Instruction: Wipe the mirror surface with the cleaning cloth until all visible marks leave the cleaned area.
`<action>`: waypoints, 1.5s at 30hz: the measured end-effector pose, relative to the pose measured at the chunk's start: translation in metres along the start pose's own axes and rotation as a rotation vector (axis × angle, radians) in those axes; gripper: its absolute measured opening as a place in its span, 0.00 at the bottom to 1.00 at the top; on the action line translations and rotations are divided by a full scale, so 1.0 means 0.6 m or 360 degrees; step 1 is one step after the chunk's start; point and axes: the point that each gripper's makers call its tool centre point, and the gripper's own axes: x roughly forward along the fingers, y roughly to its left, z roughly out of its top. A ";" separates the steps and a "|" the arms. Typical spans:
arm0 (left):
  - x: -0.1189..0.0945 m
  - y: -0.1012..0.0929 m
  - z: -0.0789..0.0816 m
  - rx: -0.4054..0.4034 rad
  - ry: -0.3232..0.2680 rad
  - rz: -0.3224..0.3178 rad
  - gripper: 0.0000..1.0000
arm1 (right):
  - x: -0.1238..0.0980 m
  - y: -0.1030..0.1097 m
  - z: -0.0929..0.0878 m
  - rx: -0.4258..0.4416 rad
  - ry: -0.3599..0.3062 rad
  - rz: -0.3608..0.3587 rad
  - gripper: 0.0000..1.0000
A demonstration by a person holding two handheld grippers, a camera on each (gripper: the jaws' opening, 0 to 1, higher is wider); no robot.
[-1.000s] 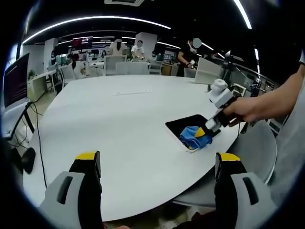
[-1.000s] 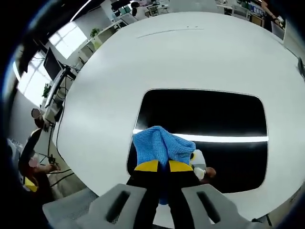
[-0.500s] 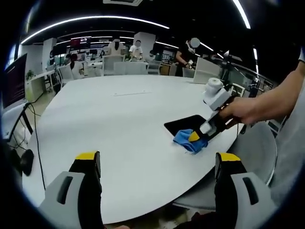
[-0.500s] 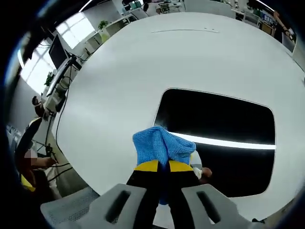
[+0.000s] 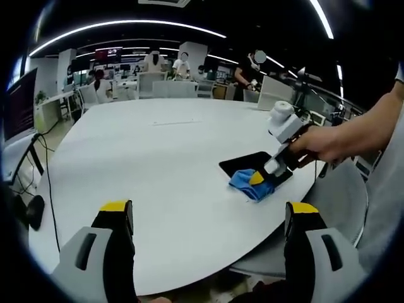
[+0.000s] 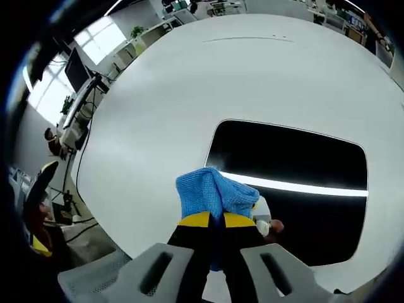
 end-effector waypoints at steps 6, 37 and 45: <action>0.004 0.000 -0.006 -0.0005 0.0017 -0.0004 0.99 | 0.007 -0.005 0.017 -0.0042 -0.0007 -0.0011 0.00; 0.006 0.007 -0.016 -0.0055 0.0065 0.0044 0.99 | 0.048 -0.038 0.148 -0.0250 0.0002 -0.0049 0.00; 0.008 0.012 -0.012 -0.0059 0.0052 0.0065 0.99 | 0.050 -0.042 0.159 -0.0240 0.0002 -0.0056 0.00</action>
